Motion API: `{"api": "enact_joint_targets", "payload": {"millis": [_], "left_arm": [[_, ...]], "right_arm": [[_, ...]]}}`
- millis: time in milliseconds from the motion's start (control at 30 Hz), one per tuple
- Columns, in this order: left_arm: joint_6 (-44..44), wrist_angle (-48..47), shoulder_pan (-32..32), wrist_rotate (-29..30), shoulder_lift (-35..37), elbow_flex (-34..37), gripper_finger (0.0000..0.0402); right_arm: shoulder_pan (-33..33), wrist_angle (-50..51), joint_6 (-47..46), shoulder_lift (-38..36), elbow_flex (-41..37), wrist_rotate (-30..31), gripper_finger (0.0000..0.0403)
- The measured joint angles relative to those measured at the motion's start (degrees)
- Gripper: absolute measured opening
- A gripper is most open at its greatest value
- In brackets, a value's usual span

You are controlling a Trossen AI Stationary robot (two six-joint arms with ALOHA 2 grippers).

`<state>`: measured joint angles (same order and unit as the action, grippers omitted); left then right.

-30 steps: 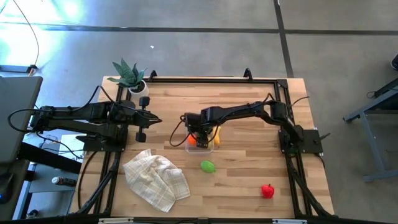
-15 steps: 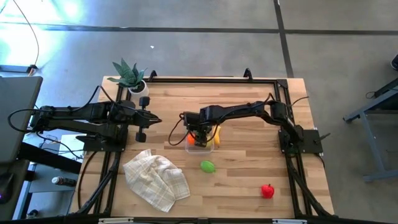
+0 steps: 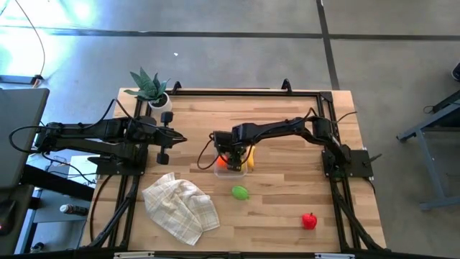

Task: Pick and placing Produce into tupperware
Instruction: Put the green watermelon into the transparent bin

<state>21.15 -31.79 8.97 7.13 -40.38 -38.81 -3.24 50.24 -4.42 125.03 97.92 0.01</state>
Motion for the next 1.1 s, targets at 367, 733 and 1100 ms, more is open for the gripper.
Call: {"api": "enact_joint_targets", "payload": {"millis": [367, 733, 1100], "left_arm": [[0.0, 0.0, 0.0, 0.0, 0.0, 0.0, 0.0003], [0.0, 0.0, 0.0, 0.0, 0.0, 0.0, 0.0003], [0.0, 0.0, 0.0, 0.0, 0.0, 0.0, 0.0003]], "right_arm": [[-0.1, -3.7, -1.8, 0.0, -0.2, 2.0, 0.0301], [-0.2, -4.6, -5.8, 0.0, -0.2, 2.9, 0.0301], [-0.3, -4.7, -6.1, 0.0, -0.2, 3.7, 0.0301]]}}
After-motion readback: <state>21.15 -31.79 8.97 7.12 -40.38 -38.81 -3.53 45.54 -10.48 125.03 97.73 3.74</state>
